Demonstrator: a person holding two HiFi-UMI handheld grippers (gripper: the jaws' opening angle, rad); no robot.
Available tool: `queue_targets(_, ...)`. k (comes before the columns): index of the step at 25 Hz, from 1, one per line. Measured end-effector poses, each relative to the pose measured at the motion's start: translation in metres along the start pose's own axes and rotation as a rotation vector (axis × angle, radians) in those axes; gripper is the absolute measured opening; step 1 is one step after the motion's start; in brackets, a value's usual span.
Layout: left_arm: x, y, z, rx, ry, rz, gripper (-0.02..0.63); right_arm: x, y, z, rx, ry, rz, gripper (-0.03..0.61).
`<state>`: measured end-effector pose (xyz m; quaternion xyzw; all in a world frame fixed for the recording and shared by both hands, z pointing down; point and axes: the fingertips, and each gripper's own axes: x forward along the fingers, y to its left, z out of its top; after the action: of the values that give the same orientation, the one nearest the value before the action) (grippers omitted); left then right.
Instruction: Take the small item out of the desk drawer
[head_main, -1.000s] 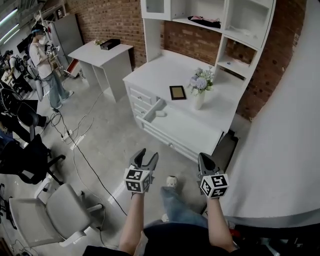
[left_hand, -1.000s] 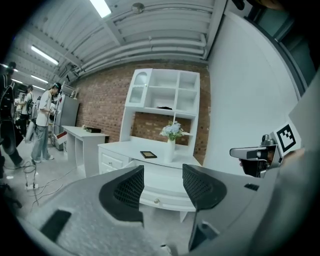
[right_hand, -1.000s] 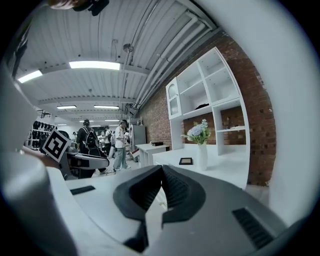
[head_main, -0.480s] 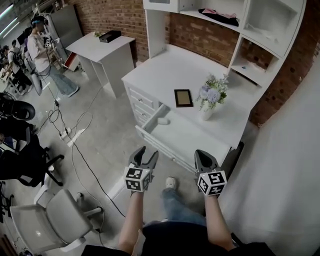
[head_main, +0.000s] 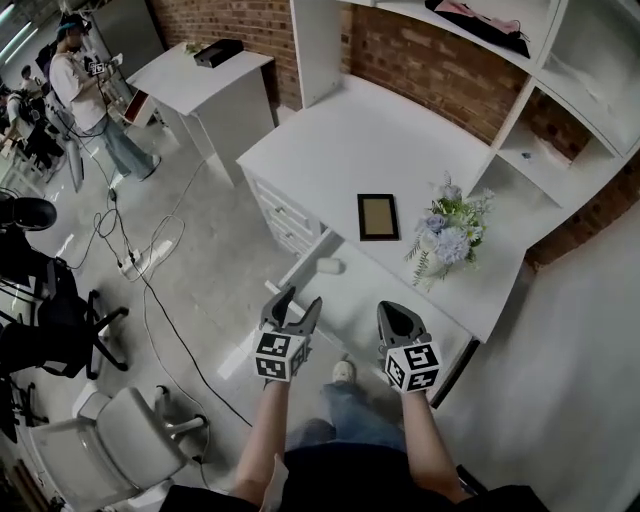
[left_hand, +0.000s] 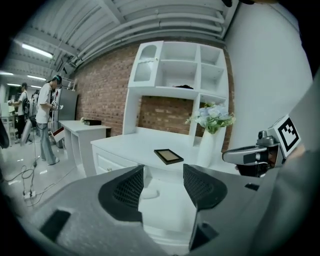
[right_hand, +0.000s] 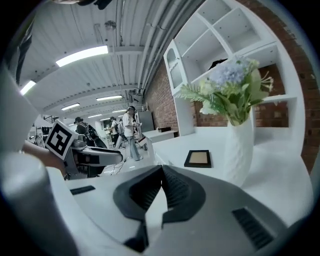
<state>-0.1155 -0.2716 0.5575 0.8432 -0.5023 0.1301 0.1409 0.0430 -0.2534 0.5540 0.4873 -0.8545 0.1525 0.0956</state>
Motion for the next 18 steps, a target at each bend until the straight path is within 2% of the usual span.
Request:
queue_targets(7, 0.049, 0.024, 0.003, -0.004, 0.061, -0.025, 0.222, 0.048, -0.010, -0.009, 0.021, 0.081, 0.032, -0.002)
queue_targets(12, 0.078, 0.035, 0.004, 0.034, 0.114, -0.072, 0.222, 0.063, -0.017, -0.015, 0.046, 0.119, 0.024, -0.002)
queue_targets(15, 0.099, 0.034, -0.004, 0.104, 0.194, -0.127, 0.222, 0.068, -0.018, -0.018, 0.054, 0.147, 0.035, -0.002)
queue_targets(18, 0.123, 0.034, -0.026, 0.228, 0.341, -0.174, 0.221, 0.071, -0.018, -0.026, 0.072, 0.175, 0.040, -0.002)
